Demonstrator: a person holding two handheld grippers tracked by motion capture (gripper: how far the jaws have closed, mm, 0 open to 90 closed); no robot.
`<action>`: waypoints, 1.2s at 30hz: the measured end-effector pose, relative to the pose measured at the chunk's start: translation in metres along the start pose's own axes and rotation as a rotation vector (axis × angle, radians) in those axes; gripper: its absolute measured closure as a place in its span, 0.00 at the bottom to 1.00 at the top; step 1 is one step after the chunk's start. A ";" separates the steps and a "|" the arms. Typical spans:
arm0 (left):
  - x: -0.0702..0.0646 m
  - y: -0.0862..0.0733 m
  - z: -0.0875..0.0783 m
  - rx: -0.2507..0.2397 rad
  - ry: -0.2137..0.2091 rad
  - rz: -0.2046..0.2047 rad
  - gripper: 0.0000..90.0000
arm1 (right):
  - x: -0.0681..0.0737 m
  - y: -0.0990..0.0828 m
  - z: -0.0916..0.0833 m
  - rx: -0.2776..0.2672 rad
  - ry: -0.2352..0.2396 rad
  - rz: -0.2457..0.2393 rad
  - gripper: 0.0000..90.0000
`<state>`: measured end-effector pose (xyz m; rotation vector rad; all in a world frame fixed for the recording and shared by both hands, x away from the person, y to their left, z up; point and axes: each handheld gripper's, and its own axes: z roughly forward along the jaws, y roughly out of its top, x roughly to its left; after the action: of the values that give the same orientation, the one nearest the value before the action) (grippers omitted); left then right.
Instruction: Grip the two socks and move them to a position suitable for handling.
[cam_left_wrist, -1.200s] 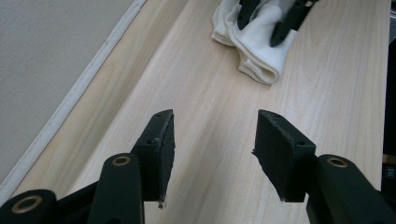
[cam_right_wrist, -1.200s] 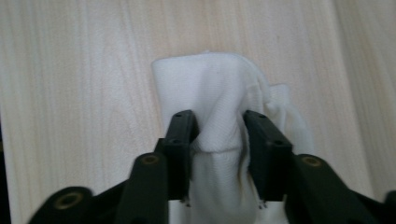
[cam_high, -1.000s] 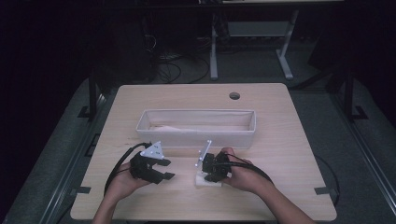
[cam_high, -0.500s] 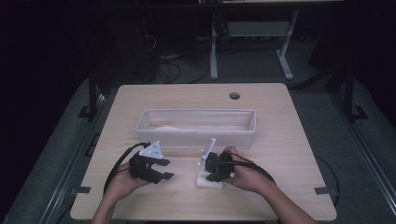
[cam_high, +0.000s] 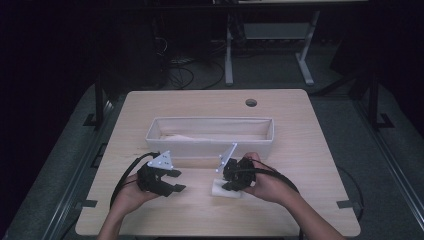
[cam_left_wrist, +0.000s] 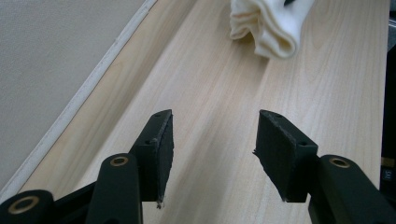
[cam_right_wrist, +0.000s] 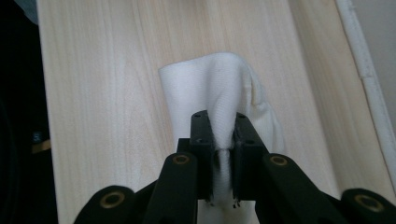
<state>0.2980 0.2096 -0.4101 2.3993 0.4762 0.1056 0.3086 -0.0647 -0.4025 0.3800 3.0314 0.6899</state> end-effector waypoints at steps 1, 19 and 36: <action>0.000 0.000 0.000 0.000 -0.001 -0.002 0.50 | -0.001 -0.001 -0.003 -0.003 -0.002 0.002 0.90; 0.001 -0.001 -0.001 0.003 0.013 -0.007 0.45 | -0.017 -0.009 -0.025 -0.027 0.023 0.043 0.90; 0.001 -0.001 0.001 0.008 0.009 -0.011 0.44 | 0.015 -0.011 0.021 0.013 0.095 -0.020 0.71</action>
<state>0.2987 0.2101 -0.4120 2.4046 0.4951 0.1101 0.2932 -0.0617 -0.4258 0.3261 3.1252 0.7071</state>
